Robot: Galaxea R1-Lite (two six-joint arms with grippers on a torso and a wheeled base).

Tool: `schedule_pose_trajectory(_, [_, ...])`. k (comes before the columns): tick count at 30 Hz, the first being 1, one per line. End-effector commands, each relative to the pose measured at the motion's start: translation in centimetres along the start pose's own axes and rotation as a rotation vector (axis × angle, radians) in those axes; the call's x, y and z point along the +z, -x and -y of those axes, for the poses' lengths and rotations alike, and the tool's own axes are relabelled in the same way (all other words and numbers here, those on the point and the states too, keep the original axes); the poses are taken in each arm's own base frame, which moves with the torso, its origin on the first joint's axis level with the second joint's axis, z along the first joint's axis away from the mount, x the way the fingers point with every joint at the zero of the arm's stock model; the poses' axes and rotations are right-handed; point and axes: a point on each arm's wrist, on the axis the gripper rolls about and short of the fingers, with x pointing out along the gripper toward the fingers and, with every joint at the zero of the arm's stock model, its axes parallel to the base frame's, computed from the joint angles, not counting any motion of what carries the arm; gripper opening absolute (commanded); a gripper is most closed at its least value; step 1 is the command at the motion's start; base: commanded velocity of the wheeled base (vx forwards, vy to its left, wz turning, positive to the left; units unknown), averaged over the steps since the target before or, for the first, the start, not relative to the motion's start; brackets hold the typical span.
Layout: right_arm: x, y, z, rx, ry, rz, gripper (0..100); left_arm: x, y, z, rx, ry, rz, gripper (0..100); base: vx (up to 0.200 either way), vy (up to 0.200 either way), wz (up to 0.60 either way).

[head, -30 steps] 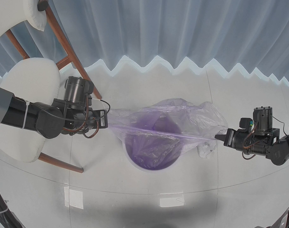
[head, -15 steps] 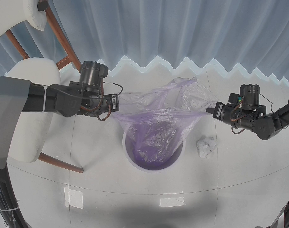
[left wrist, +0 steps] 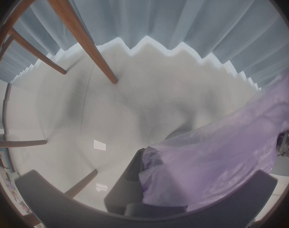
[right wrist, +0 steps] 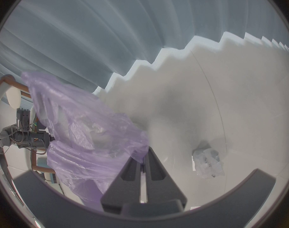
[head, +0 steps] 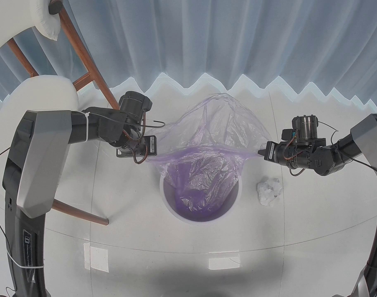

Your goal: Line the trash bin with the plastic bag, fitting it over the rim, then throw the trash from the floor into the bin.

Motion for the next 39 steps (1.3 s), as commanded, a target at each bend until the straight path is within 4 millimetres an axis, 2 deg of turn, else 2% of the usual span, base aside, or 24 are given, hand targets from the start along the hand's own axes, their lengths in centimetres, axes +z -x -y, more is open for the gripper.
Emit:
schedule_pose_trajectory(1, [-1.0,-1.5,0.9,-0.001,-0.013,-0.047,0,-0.7,-1.7,-0.2,0.017,-0.004,-0.038,0,0.0,0.0,0.0])
schedule_pose_trajectory(15, [-1.7,0.0,0.5,0.022,-0.038,-0.132,0,-1.9,-0.2,0.0,0.021,-0.039,-0.182,0,0.0,0.0,0.0])
schedule_pose_trajectory(24, [-5.2,1.9,1.1,0.064,-0.089,-0.274,0,-3.8,0.6,-0.7,0.055,-0.067,-0.37,0,0.0,0.0,0.0])
schedule_pose_trajectory(28, [-5.8,2.5,1.2,0.063,-0.095,-0.293,0,-4.3,1.1,-1.0,0.047,-0.067,-0.397,0,0.0,0.0,0.0])
schedule_pose_trajectory(33, [-6.8,3.4,0.8,0.063,-0.092,-0.322,0,-5.9,1.5,-1.5,0.061,-0.079,-0.456,0,0.0,0.0,0.0])
schedule_pose_trajectory(35, [-7.2,3.6,0.8,0.061,-0.091,-0.332,0,-6.3,1.6,-1.5,0.061,-0.082,-0.462,0,0.0,0.0,0.0])
schedule_pose_trajectory(39, [-7.8,5.7,-0.3,0.074,-0.079,-0.343,0,-6.9,3.5,-1.4,0.022,-0.099,-0.392,0,0.0,0.0,0.0])
